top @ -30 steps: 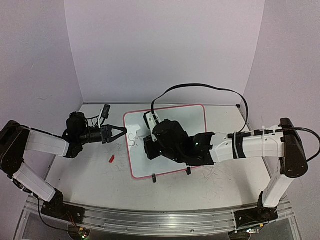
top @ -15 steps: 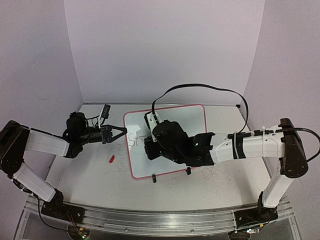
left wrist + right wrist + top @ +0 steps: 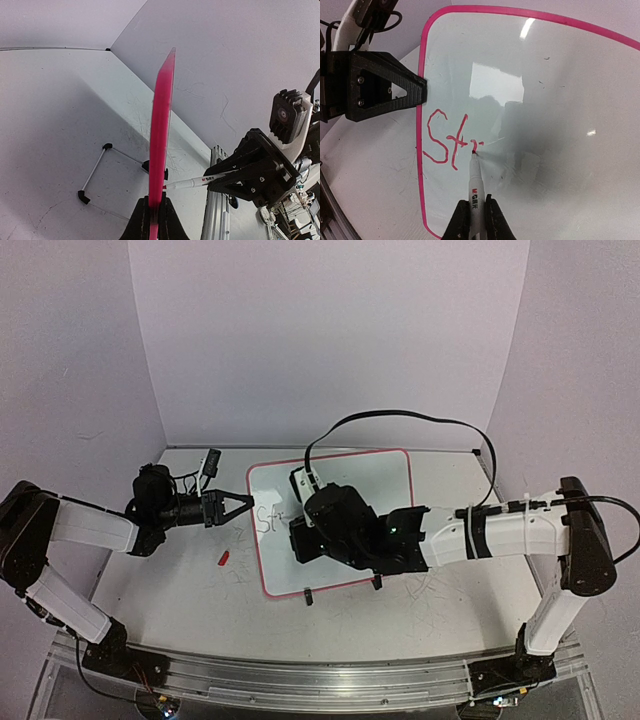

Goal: Write a sentence on the whiteboard

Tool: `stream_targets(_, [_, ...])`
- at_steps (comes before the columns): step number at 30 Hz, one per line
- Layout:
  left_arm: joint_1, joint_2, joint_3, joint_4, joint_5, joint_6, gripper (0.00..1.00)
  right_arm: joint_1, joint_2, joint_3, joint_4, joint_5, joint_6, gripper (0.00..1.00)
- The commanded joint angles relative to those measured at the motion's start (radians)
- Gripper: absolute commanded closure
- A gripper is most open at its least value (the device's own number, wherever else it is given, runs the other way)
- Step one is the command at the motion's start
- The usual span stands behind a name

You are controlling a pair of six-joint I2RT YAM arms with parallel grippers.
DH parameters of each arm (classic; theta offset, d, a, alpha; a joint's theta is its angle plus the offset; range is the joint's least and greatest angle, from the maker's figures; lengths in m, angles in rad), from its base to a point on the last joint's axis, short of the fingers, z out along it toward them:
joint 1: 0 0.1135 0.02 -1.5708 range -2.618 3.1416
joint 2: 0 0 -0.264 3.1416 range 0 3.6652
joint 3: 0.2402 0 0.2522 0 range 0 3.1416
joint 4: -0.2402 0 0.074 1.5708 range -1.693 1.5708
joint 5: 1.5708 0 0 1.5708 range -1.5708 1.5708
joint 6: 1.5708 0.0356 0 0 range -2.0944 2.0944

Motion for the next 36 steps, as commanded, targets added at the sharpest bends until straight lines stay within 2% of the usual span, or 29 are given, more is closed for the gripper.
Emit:
stream_targets(1, [-0.012,-0.02,0.037,0.029,0.034,-0.003,1.0,0.003,0.002,-0.014,-0.025,0.005,0.017,1.0])
stream_targets(25, [-0.012,-0.017,0.039,0.029,0.038,-0.005,1.0,0.014,0.018,-0.02,-0.039,-0.03,0.046,1.0])
stream_targets(36, [-0.013,-0.018,0.041,0.028,0.041,-0.01,1.0,0.015,0.034,0.024,-0.041,0.02,0.032,1.0])
